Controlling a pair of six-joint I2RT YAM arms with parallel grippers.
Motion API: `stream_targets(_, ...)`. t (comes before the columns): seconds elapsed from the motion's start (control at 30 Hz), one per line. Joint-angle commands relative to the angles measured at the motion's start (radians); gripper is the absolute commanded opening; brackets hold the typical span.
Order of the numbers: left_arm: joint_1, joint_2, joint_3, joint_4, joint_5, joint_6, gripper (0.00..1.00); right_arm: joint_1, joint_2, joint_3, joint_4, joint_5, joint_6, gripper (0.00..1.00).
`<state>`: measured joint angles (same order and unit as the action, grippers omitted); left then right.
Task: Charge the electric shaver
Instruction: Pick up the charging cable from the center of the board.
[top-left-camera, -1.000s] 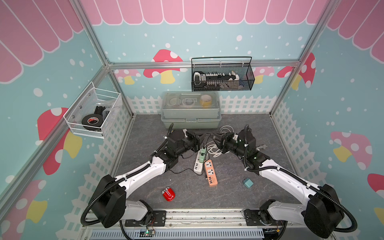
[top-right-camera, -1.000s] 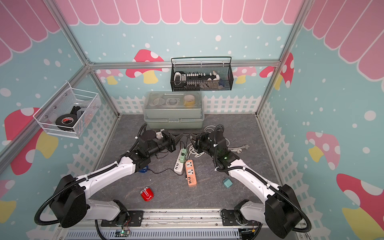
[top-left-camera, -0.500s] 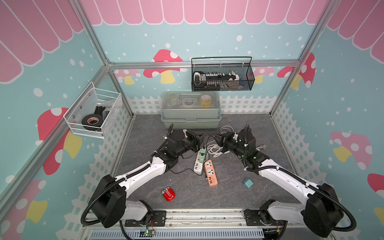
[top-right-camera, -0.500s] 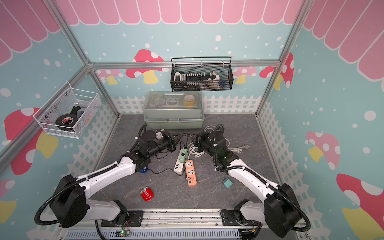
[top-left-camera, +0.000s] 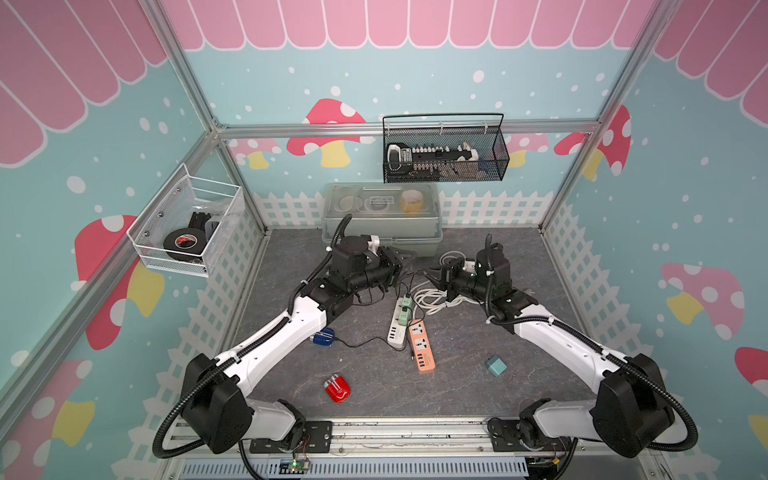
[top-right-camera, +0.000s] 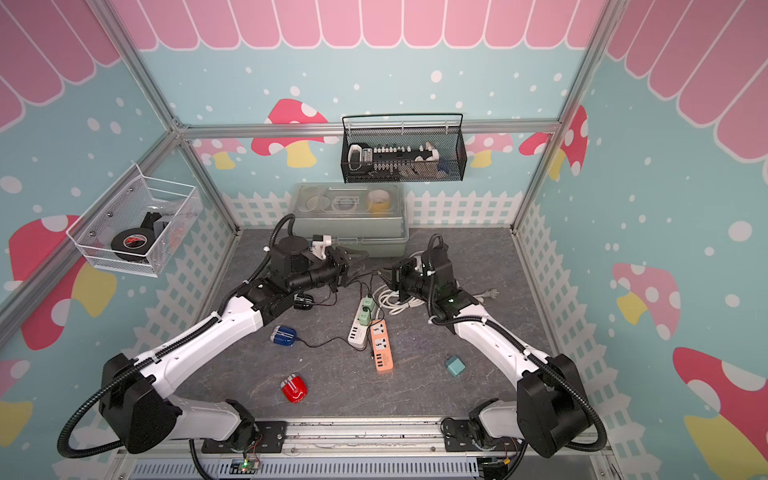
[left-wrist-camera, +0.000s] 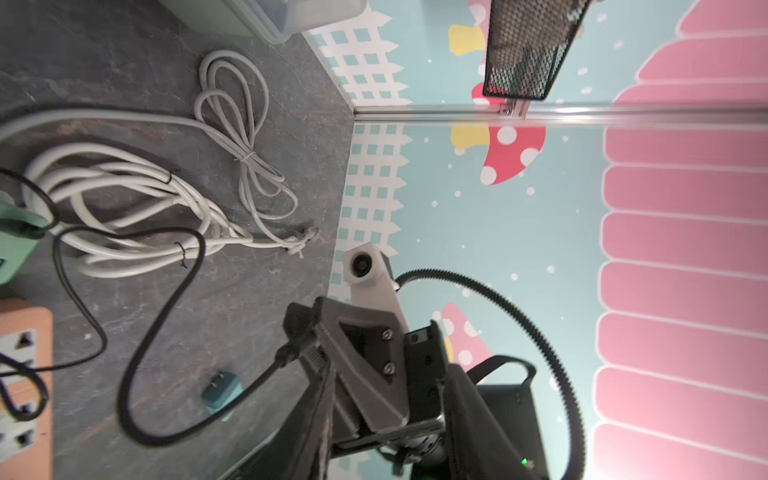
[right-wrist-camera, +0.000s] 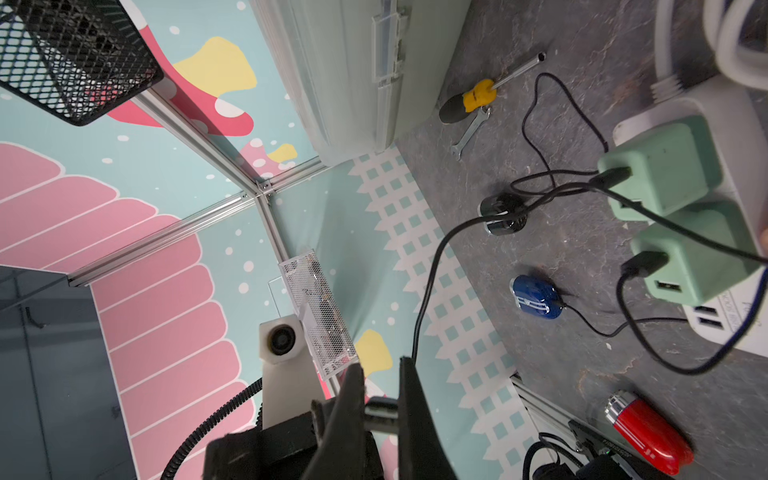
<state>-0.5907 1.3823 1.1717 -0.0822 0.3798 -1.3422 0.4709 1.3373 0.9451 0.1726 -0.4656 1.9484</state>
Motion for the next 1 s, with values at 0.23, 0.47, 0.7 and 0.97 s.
stream_targets(0.23, -0.014, -0.068, -0.006, -0.219, -0.066, 0.658, 0.53, -0.045, 0.051, 0.123, -0.143, -0.218, 0.008, 0.04)
stream_targets(0.47, 0.005, -0.080, 0.006, -0.215, -0.088, 0.801, 0.72, -0.048, 0.065, 0.144, -0.188, -0.273, 0.003, 0.04)
stream_targets(0.7, 0.026, -0.011, 0.016, -0.183, 0.124, 0.820, 0.71, -0.058, 0.071, 0.149, -0.187, -0.275, 0.018, 0.04)
stream_targets(0.97, 0.023, 0.028, -0.004, -0.133, 0.136, 0.778, 0.66, -0.061, 0.083, 0.161, -0.158, -0.286, 0.048, 0.04)
